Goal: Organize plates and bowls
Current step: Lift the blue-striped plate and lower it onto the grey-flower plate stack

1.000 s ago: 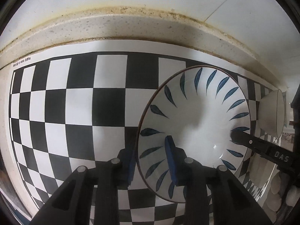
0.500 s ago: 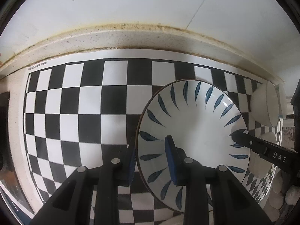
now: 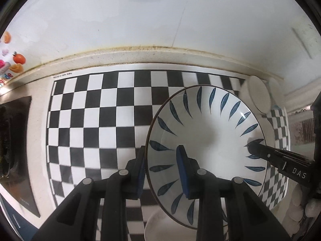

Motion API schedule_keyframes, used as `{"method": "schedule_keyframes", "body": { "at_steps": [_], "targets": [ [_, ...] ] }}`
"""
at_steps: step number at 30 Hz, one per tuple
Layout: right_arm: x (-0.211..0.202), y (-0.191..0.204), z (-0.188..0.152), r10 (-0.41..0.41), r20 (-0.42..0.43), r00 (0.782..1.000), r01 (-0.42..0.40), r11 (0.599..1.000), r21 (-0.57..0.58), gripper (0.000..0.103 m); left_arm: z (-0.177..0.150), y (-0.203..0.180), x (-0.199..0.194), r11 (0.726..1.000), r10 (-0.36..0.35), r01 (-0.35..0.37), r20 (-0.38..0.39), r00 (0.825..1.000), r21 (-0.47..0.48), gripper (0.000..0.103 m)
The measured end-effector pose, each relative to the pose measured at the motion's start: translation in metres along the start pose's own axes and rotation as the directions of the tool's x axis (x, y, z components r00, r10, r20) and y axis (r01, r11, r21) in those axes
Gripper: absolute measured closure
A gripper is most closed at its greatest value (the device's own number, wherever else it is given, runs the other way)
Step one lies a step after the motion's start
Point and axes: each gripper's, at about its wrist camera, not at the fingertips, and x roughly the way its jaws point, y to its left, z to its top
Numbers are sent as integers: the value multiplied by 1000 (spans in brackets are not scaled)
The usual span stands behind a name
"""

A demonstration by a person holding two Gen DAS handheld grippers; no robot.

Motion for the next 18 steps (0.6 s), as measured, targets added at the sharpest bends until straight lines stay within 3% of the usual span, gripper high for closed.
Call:
{"method": "schedule_keyframes", "body": {
  "at_steps": [10,18],
  "targets": [
    [-49,7,-75,25,65,998,-24,1000,-19,89,-47,-14,-52,999,-24,22,58,998,39,77],
    [-50,2,-131,14,60,998,-14,1000,-6,89,-93,-19,-45,998,-19,18,15,1000,64,77]
  ]
}}
